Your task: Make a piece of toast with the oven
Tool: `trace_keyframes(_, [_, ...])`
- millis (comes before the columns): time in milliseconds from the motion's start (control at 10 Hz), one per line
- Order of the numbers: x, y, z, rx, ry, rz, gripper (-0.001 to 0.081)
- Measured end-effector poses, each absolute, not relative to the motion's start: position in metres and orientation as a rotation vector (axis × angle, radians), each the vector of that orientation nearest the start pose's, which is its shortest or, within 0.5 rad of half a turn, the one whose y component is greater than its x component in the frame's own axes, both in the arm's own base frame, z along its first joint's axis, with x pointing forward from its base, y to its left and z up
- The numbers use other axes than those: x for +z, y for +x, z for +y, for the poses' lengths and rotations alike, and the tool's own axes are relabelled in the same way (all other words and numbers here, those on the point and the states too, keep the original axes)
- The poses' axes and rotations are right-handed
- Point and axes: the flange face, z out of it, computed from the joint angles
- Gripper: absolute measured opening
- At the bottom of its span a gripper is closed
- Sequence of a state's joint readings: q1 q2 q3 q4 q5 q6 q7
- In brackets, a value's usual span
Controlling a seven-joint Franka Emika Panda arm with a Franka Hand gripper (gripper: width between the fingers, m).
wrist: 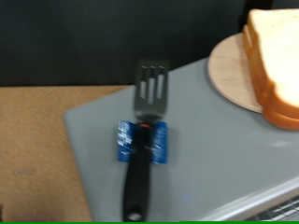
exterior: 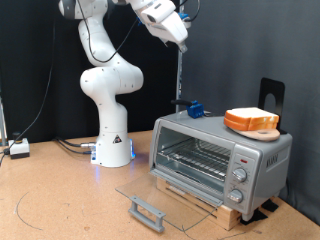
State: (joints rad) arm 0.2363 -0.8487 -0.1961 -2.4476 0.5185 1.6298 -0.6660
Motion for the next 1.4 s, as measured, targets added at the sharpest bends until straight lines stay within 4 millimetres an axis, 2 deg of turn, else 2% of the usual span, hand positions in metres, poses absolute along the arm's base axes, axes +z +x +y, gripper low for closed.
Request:
trace_keyframes(100, [0.587,0.286,0.044,-0.249,-2.331,-0.875,0.0809])
trace_keyframes(300, [0.586,0.288,0.046,-0.288,-2.322,-0.928,0.0809])
trace_keyframes(500, [0.576,0.281,0.064,-0.343,-2.340,-1.001,0.0809])
trace_keyframes(700, [0.560,0.266,0.082,-0.319,-2.369,-1.043,0.0809])
trace_keyframes(900, [0.541,0.258,0.089,-0.278,-2.422,-1.040,0.0809])
trace_keyframes(1400, [0.484,0.260,0.096,-0.209,-2.534,-1.016,0.0809])
